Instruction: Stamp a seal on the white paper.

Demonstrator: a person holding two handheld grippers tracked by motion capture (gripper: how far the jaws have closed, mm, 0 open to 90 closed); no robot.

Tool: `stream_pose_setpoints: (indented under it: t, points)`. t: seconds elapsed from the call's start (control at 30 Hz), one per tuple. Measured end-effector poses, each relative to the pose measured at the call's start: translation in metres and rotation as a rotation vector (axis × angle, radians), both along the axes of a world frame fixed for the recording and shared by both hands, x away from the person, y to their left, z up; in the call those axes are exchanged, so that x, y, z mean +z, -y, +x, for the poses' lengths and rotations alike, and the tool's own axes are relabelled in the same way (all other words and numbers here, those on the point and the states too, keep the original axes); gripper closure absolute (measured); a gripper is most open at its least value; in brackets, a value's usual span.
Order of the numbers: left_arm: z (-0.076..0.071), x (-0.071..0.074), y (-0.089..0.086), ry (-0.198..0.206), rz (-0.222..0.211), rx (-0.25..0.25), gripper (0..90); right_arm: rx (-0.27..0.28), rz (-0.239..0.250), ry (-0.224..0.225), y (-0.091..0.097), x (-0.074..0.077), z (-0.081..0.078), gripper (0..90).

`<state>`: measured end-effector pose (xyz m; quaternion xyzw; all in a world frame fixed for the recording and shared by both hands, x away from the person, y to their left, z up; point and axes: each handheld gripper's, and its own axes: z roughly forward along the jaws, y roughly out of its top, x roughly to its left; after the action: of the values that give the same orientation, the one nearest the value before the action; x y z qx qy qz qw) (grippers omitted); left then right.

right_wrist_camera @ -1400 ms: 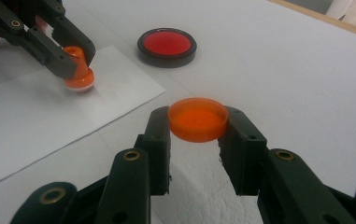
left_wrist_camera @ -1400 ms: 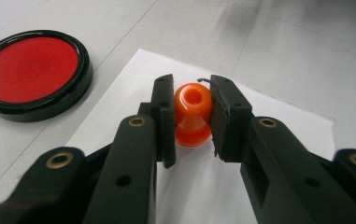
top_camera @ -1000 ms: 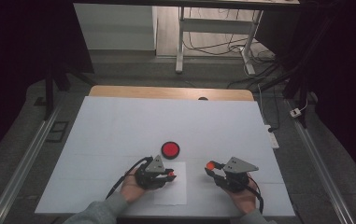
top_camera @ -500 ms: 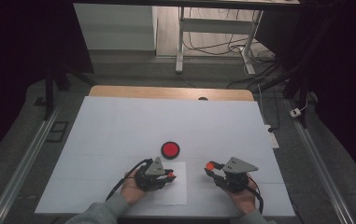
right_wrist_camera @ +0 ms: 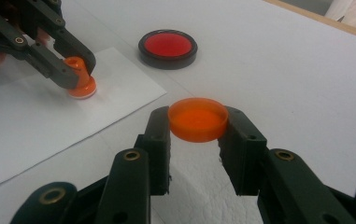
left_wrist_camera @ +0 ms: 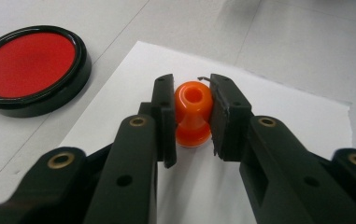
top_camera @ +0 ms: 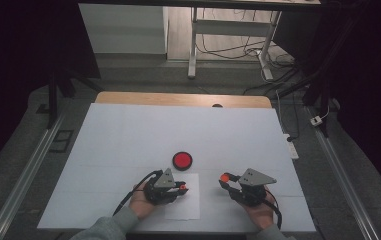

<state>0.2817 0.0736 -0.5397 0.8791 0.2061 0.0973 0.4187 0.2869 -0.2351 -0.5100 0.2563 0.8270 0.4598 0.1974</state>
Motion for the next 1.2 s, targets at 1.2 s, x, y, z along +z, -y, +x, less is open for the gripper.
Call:
stream_pose_setpoints:
  t: [1.2]
  points:
    - [-0.0001, 0.0002, 0.0006, -0.002, -0.006, 0.006, 72.4, -0.003, -0.001, 0.007, -0.0004, 0.0015, -0.0012, 64.0]
